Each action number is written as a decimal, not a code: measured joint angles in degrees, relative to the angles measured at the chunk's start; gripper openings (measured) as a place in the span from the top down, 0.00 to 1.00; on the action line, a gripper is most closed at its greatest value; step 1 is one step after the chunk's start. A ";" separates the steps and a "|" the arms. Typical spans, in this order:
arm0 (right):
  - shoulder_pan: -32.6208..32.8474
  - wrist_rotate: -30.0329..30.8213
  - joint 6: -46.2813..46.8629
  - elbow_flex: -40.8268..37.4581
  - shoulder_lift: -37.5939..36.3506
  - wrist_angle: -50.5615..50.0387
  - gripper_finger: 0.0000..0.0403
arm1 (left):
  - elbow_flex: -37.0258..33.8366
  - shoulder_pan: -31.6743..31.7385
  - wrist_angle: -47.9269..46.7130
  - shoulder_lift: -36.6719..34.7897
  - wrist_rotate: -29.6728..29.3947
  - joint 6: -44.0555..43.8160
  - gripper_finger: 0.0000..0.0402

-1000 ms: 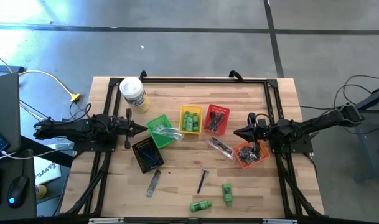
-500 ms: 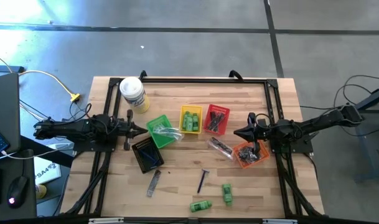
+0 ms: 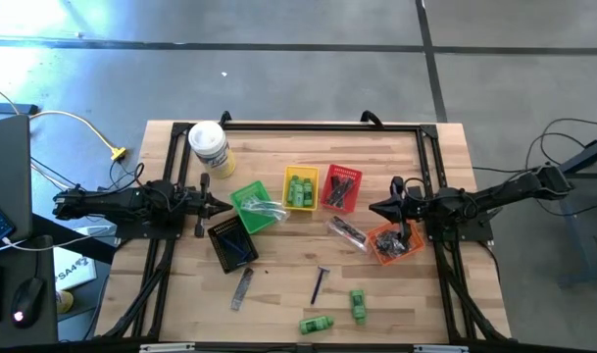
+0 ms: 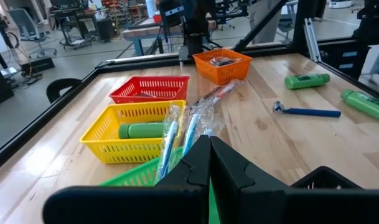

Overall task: Pick & Place Travel size toiletries
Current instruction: Put the blue razor into the black bin

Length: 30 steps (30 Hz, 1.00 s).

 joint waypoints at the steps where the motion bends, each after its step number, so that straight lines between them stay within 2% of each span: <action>1: 0.00 0.00 0.00 0.02 -0.02 0.00 0.99 | 0.00 0.00 0.00 0.00 0.00 -0.07 1.00; 30: 0.00 -0.02 0.04 0.02 0.00 -0.04 0.99 | -0.07 0.00 -0.13 0.13 0.14 -3.03 1.00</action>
